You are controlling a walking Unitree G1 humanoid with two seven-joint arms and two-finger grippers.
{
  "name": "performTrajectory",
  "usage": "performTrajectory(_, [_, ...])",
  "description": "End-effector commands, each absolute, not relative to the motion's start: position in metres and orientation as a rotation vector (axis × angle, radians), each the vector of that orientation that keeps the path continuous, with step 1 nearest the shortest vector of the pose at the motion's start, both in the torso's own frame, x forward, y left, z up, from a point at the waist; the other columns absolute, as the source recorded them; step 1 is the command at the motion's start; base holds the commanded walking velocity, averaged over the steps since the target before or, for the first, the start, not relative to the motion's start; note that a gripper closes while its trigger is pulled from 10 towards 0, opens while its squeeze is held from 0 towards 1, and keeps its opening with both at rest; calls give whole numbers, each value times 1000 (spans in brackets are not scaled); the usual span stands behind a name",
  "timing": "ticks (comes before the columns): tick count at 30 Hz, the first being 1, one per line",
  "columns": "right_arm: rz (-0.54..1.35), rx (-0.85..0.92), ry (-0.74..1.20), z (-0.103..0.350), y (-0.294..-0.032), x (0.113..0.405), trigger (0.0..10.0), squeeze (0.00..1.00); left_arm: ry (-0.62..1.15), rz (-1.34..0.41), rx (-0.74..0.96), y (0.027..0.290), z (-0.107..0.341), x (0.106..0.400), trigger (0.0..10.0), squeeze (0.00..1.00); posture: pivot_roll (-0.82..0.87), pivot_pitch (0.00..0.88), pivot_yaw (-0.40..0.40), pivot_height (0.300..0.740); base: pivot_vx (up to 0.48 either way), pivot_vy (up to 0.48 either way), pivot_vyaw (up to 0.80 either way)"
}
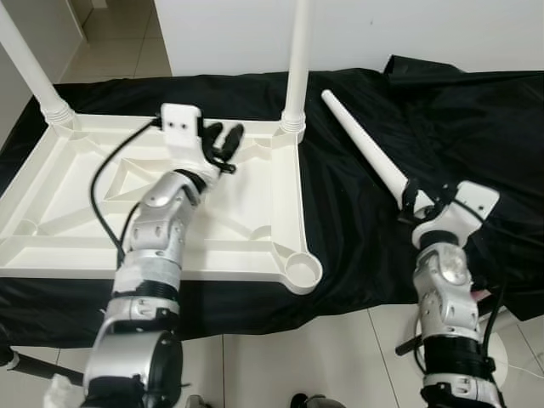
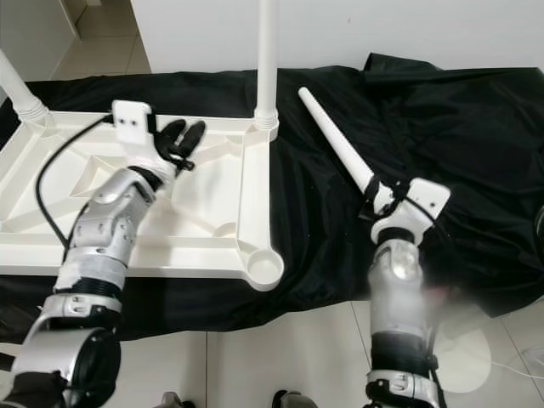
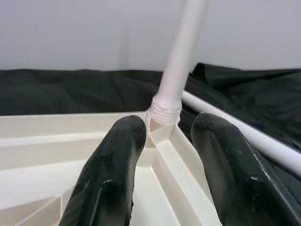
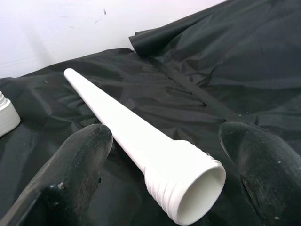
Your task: Building children table
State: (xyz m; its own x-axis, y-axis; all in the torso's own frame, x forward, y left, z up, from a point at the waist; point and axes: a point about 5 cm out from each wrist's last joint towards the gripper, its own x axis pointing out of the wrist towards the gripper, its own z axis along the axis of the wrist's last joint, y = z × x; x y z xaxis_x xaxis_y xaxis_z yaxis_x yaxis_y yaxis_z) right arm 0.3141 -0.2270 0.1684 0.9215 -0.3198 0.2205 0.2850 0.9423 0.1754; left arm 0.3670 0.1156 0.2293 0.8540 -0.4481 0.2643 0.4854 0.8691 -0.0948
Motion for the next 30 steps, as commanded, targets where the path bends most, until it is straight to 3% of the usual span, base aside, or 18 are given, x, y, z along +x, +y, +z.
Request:
performTrajectory(1, [-331,137,-254,167,-234,312,10000,1000,-227,-497,-140,116,226,364,10000,0,-82,118,8,740,0,0,0])
performTrajectory(12, [-179,29,-182,165,-258,324,10000,1000,-210,-539,-98,87,214,352,10000,0,-94,146,-4,740,0,0,0])
performTrajectory(13, [-163,12,-175,166,-260,325,10000,0,-204,-539,-113,85,215,351,10000,0,-100,159,3,740,0,0,0])
performTrajectory(30, [72,-79,-123,172,-261,339,10000,0,-160,-515,-99,89,214,343,10000,0,-68,246,2,740,0,0,0])
